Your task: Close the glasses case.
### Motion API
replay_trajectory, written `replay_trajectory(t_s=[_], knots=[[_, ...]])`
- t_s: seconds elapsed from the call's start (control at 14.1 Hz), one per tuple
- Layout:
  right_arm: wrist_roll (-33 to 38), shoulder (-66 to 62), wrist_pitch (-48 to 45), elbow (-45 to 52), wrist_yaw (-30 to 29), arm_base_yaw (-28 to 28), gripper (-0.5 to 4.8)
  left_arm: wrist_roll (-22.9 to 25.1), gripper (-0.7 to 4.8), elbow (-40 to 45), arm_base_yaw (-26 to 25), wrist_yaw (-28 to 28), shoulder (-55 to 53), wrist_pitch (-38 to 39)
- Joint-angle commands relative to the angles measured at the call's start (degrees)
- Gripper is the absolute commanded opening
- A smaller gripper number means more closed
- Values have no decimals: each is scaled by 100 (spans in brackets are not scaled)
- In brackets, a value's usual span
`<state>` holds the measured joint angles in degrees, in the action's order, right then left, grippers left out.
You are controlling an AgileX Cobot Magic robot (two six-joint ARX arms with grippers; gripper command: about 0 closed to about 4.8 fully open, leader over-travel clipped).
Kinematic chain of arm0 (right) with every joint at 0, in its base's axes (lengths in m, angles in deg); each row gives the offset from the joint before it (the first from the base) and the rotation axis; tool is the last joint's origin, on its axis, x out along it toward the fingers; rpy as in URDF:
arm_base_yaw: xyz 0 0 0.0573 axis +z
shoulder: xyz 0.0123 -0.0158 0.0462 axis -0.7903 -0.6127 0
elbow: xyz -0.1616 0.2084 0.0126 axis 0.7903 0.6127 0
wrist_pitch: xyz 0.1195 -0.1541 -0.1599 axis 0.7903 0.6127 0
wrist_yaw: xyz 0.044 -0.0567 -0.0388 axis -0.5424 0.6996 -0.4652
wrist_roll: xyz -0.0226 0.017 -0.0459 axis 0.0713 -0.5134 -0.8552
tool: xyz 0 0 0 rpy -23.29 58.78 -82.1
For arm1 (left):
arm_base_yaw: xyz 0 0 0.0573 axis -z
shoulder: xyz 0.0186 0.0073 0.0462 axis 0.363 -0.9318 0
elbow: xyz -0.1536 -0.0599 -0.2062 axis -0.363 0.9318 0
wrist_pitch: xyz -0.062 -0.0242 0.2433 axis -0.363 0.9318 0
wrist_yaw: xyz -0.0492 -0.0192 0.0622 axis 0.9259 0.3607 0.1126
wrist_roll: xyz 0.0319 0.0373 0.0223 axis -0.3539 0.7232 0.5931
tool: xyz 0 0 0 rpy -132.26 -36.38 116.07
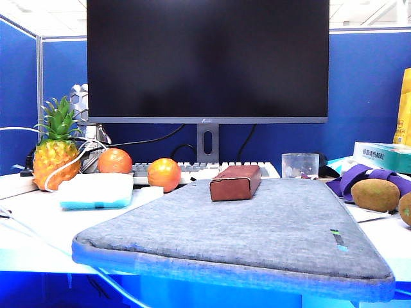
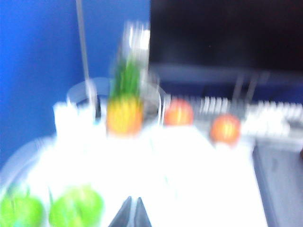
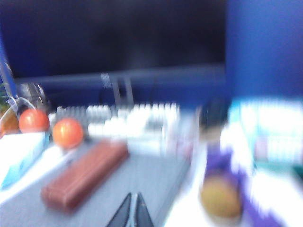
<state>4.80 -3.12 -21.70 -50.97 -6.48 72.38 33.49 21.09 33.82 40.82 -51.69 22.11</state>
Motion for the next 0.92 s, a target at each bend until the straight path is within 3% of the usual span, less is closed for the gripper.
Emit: replay_trajectory(t_s=[0.07, 0.42, 0.92], knots=[[284, 133, 444, 46, 103, -4, -6, -522, -5, 573, 2, 251, 9, -358], [153, 164, 529, 46, 85, -9, -6, 125, -5, 1340, 2, 269, 9, -693], [149, 164, 848, 46, 92, -11, -6, 308, -3, 1862, -4, 516, 11, -833]])
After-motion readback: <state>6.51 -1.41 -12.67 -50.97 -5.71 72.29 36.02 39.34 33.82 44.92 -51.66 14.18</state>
